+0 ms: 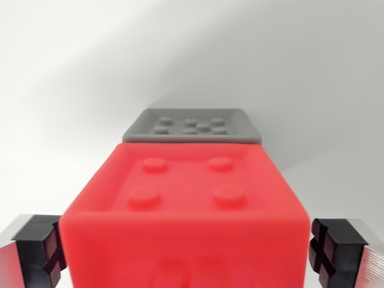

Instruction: Destack cube

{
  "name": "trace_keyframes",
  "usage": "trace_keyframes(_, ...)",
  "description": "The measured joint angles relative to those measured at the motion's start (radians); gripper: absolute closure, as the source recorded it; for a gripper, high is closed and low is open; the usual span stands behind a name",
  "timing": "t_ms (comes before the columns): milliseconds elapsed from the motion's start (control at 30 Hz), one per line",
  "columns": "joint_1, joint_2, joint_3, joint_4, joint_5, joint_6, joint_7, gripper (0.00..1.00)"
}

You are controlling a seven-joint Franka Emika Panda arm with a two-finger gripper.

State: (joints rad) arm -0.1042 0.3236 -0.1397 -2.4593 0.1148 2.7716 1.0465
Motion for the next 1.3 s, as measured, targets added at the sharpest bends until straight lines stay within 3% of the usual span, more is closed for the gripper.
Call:
trace_keyframes(33,-0.001,0.001,0.001,0.0,0.0,0.001,0.0,0.0)
trace_keyframes(67,-0.001,0.002,0.001,0.0,0.0,0.002,-0.001,1.0)
trace_keyframes(1300,-0.001,0.002,0.001,0.001,0.001,0.002,-0.001,1.0)
